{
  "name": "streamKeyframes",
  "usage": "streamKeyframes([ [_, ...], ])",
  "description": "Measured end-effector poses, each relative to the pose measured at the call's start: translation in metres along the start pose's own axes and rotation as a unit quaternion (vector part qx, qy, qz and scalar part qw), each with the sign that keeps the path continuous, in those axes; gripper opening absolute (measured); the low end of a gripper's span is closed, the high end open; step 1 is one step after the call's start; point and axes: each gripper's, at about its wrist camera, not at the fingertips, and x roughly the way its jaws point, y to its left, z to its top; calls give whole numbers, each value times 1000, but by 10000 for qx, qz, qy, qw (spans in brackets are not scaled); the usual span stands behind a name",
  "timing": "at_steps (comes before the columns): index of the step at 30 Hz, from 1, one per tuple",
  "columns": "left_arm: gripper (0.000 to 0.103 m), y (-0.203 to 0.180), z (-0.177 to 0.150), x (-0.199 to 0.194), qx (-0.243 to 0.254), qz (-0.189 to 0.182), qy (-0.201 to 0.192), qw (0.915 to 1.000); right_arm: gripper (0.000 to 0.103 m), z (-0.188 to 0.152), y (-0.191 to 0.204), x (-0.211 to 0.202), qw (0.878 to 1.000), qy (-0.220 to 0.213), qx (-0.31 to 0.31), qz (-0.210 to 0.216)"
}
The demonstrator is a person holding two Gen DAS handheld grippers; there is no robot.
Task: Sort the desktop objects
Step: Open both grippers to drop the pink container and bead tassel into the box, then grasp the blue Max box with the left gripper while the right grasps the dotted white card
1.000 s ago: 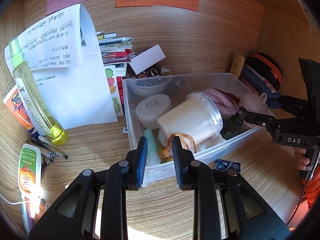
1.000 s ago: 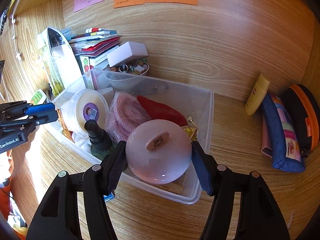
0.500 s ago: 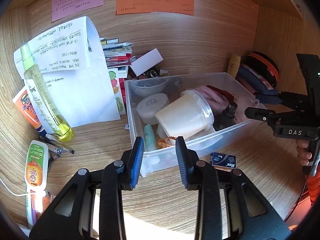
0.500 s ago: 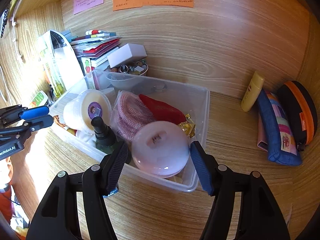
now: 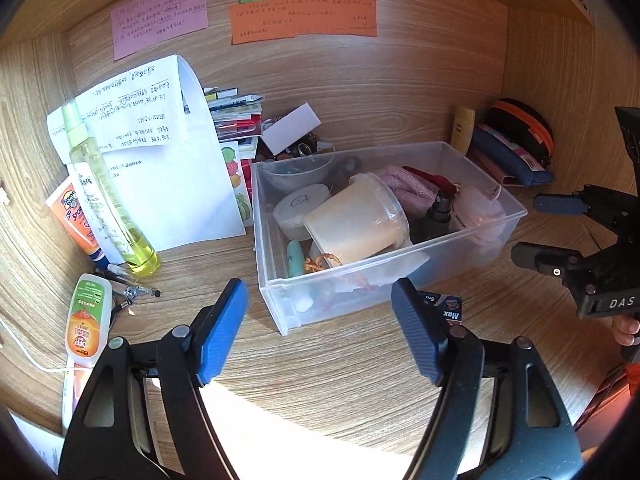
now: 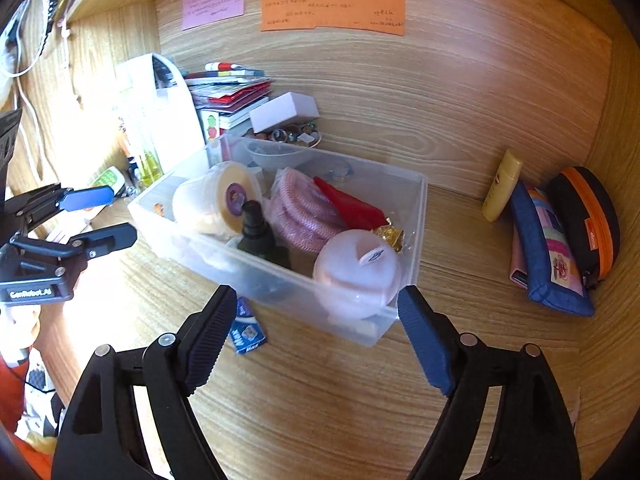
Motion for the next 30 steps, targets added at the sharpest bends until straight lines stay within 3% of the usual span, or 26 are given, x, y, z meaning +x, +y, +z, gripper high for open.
streamKeyframes([
  [2, 85, -2, -4, -1, 26, 23, 70, 10000, 81, -6, 5, -4, 10000, 33, -47, 32],
  [3, 95, -3, -6, -3, 11, 42, 71, 10000, 81, -9, 7, -6, 10000, 50, -65, 55],
  [4, 96, -4, -9, -5, -10, 45, 41, 10000, 81, -12, 9, -7, 9999, 69, -86, 82],
  [22, 96, -15, -60, -11, -134, -112, 639, 9978, 80, -99, 60, -26, 9965, 485, -257, 627],
  [25, 96, -15, -66, -10, -196, -140, 713, 9972, 73, -108, 70, -23, 9959, 542, -352, 630],
  [30, 96, -20, -71, -5, -221, -190, 845, 9960, 46, -113, 73, -16, 9946, 666, -352, 717],
])
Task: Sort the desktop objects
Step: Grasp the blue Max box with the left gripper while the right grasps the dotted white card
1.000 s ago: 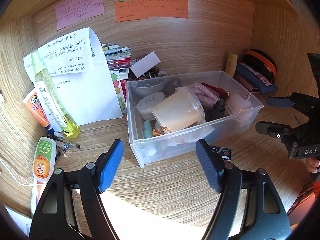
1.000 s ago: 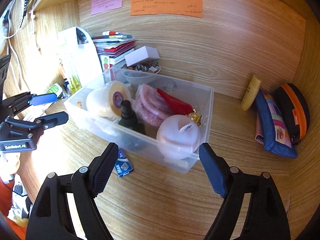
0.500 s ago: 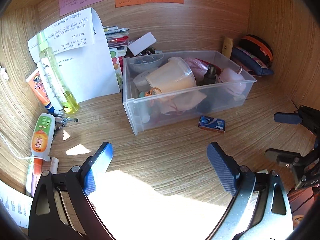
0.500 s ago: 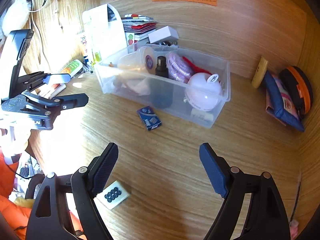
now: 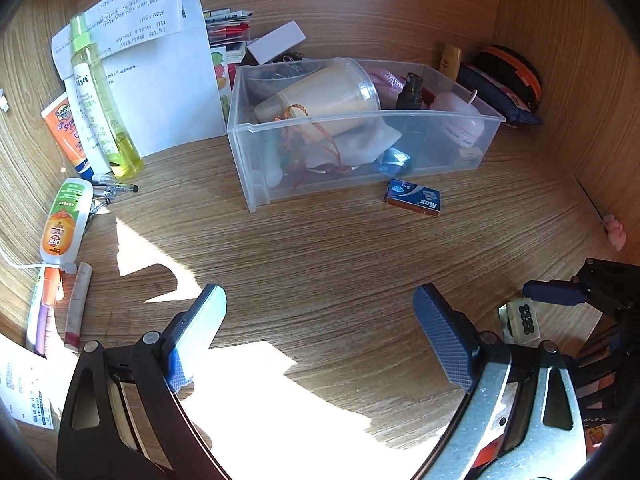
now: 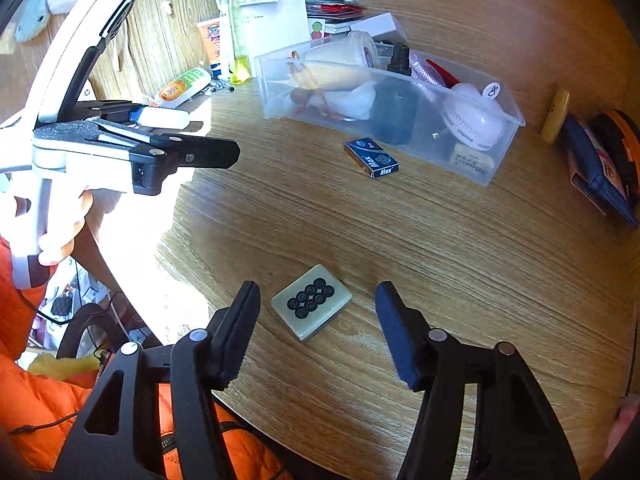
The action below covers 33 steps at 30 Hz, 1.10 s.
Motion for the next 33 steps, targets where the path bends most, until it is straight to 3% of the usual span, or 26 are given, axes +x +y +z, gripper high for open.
streamKeyframes([
  [2, 96, -3, 2, 3, 28, -14, 42, 10000, 38, 0, 0, 0, 10000, -29, -33, -49],
  [9, 96, -28, 20, 22, 376, -240, 190, 9988, 38, 4, -16, -9, 9996, -192, 106, -201],
  [19, 96, -67, 54, 62, 749, -468, 457, 9950, 38, 14, -75, -27, 9950, -425, 727, -537],
  [27, 95, -71, 69, 84, 685, -504, 581, 9947, 38, 16, -101, -29, 9918, -525, 1004, -584],
  [29, 87, -68, 72, 88, 563, -590, 642, 9946, 38, 18, -104, -28, 9917, -535, 1019, -580],
  [30, 76, -67, 73, 90, 535, -619, 684, 9943, 38, 18, -104, -27, 9916, -538, 1029, -578],
  [33, 65, -68, 74, 89, 537, -523, 604, 9954, 38, 21, -106, -25, 9917, -535, 1029, -547],
])
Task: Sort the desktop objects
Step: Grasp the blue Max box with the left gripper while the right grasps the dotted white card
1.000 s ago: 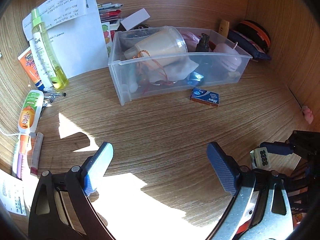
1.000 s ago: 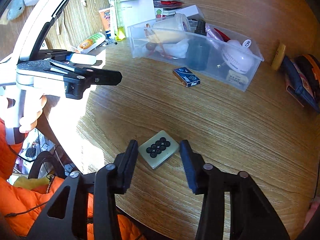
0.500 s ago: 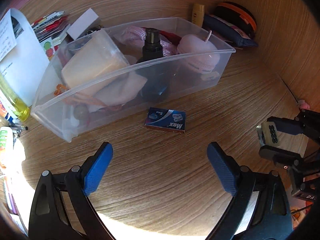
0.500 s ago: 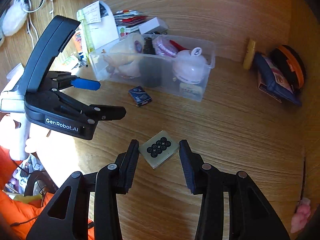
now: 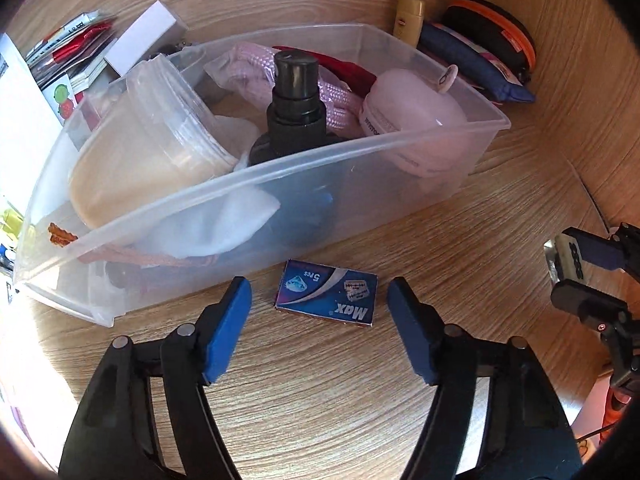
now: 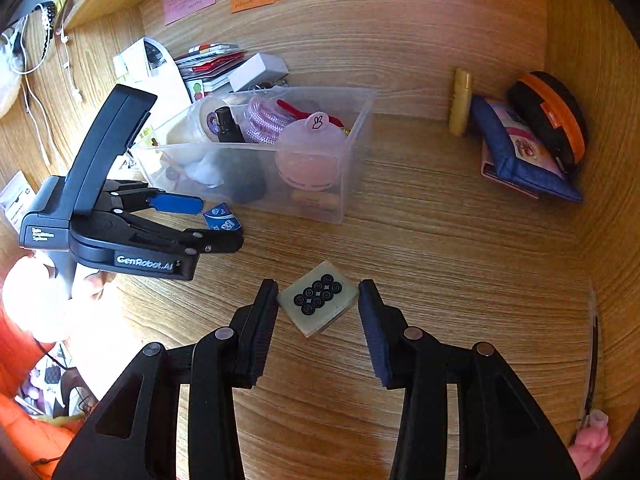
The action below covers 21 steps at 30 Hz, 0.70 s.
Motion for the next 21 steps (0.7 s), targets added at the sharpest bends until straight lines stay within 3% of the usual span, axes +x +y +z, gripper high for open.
streamKeyframes([
  [3, 48, -2, -2, -3, 88, 27, -79, 9999, 38, 3, 2, 3, 10000, 4, -23, 22],
  [10, 48, -3, -9, -9, 237, 17, -209, 9995, 38, 13, 6, 6, 10000, -48, -35, 71],
  [21, 48, 5, -13, -52, 231, 271, -867, 9956, 38, 40, 17, 3, 9995, -283, -33, 102],
])
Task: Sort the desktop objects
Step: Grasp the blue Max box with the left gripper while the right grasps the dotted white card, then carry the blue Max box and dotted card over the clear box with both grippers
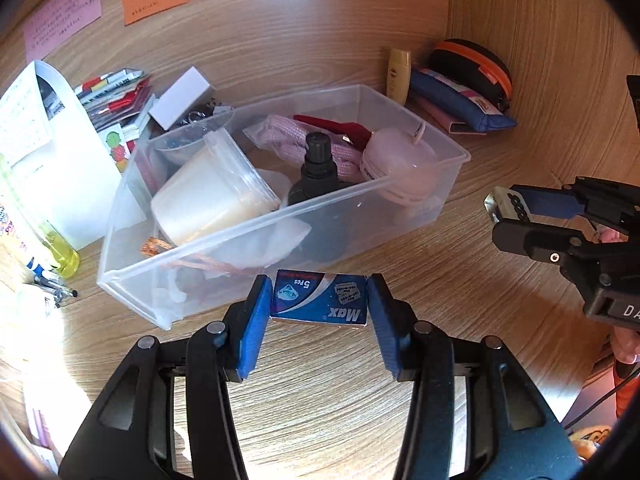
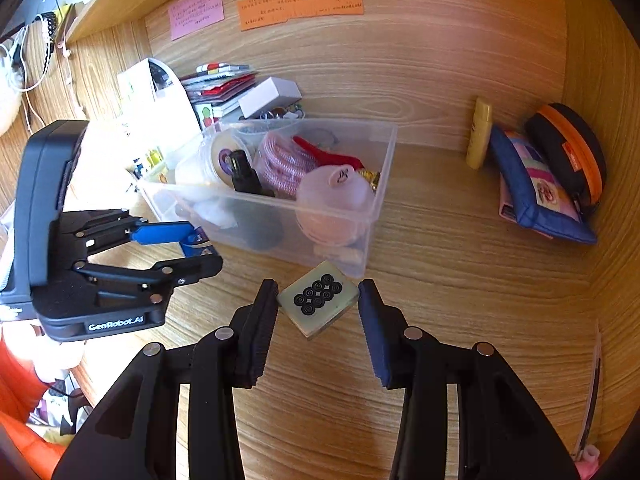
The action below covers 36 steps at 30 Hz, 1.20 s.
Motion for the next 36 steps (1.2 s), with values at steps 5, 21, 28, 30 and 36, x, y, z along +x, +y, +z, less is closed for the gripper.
streamKeyframes([
  [5, 48, 17, 2, -21, -198, 27, -271, 9994, 38, 11, 6, -2, 9999, -105, -38, 45],
  [21, 48, 72, 12, -51, -791, 215, -737, 9939, 38, 47, 17, 9, 9992, -352, -66, 169],
  [28, 48, 93, 17, -38, -981, 231, -671, 9926, 38, 61, 14, 22, 9993, -345, 10, 149],
  [30, 48, 97, 18, -33, -1020, 208, -625, 9926, 38, 64, 14, 28, 9994, -300, 5, 149],
  [36, 48, 103, 21, -21, -1066, 166, -521, 9928, 38, 69, 13, 43, 9998, -137, -43, 134],
])
